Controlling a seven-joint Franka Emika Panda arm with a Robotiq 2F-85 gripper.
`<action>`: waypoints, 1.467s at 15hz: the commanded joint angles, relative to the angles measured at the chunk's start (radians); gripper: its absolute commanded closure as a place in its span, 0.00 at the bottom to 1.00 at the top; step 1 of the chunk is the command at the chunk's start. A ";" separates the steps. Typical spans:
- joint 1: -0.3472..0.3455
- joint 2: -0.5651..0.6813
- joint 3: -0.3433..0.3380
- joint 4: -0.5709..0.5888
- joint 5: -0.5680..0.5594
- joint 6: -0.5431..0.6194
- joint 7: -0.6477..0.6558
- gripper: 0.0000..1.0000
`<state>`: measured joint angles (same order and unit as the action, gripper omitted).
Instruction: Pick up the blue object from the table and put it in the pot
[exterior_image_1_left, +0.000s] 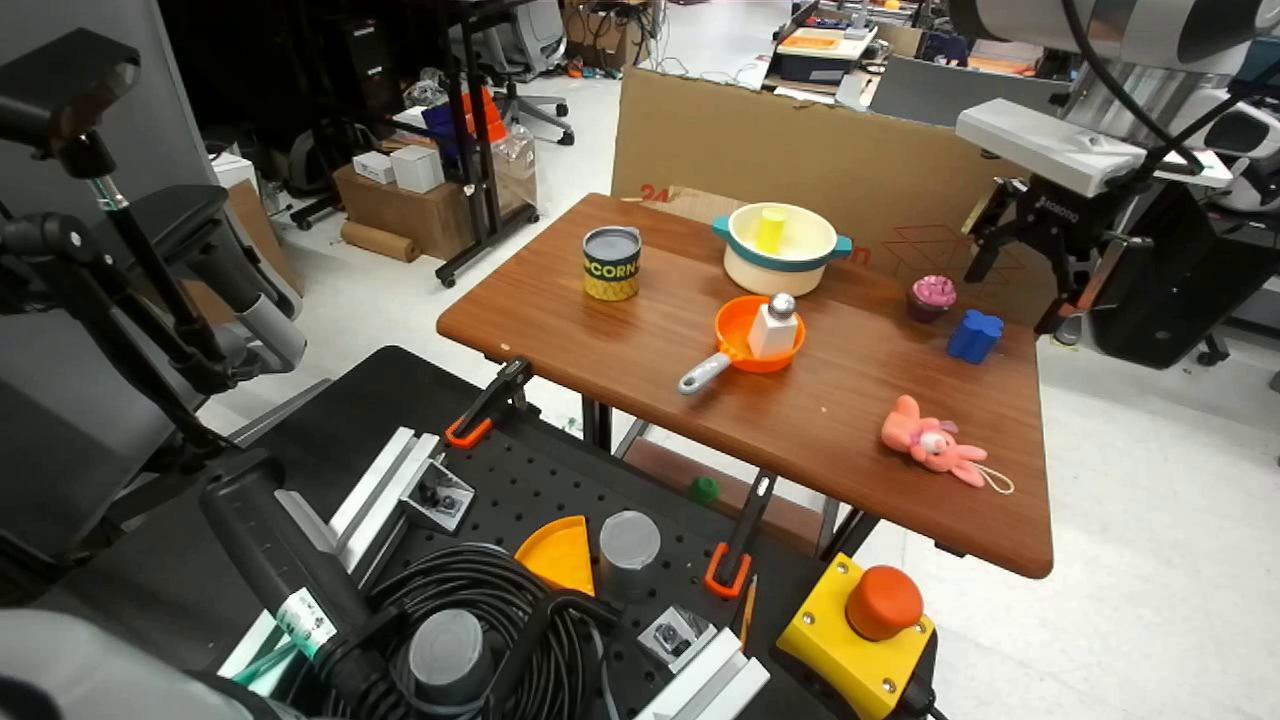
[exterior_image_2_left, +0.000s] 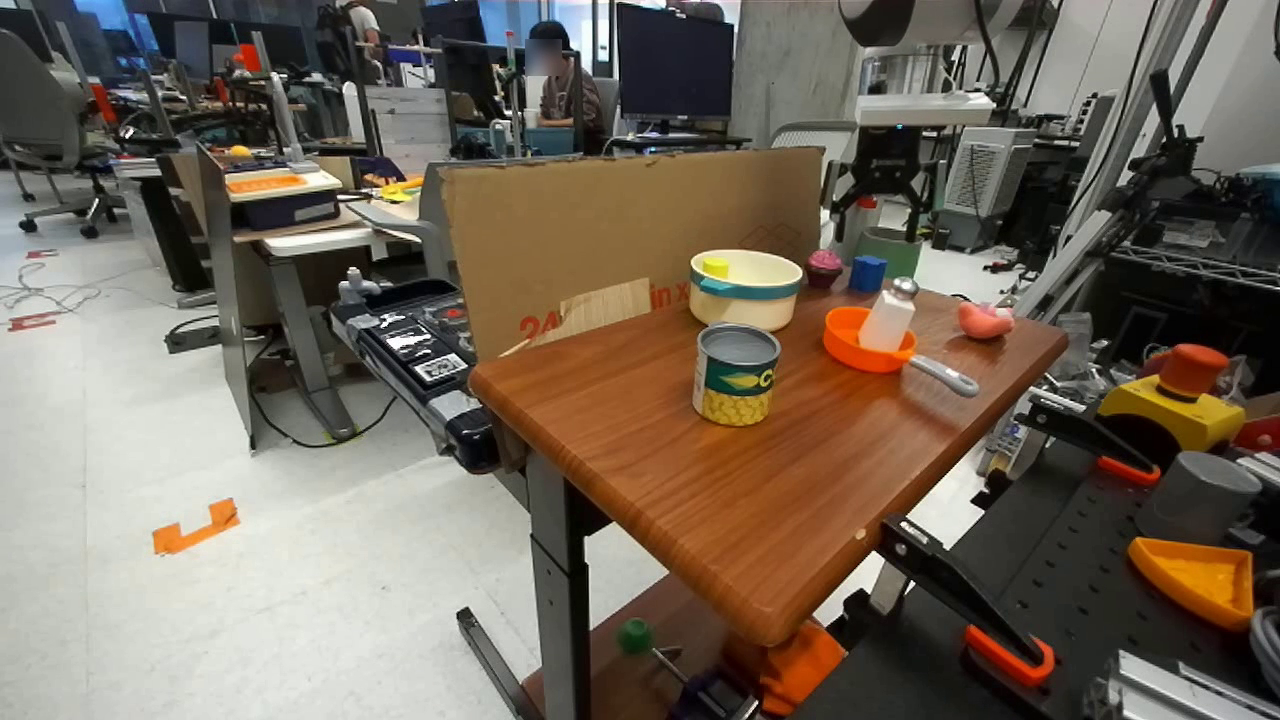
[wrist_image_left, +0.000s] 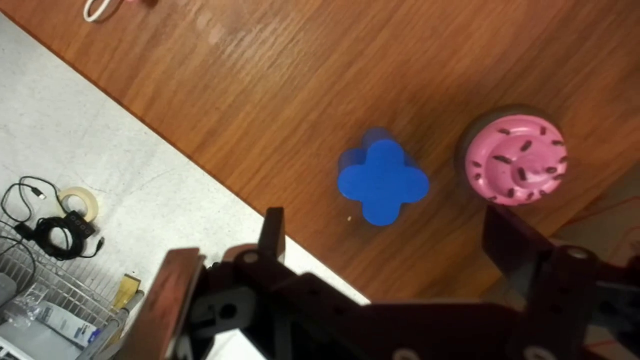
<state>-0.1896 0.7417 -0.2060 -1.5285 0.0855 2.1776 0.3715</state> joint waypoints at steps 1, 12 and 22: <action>0.003 -0.025 0.002 -0.022 -0.004 -0.015 -0.028 0.00; 0.006 -0.027 0.000 -0.033 -0.013 -0.002 -0.053 0.32; 0.006 -0.026 0.000 -0.031 -0.029 -0.007 -0.074 1.00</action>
<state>-0.1873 0.7407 -0.2060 -1.5394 0.0681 2.1775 0.3159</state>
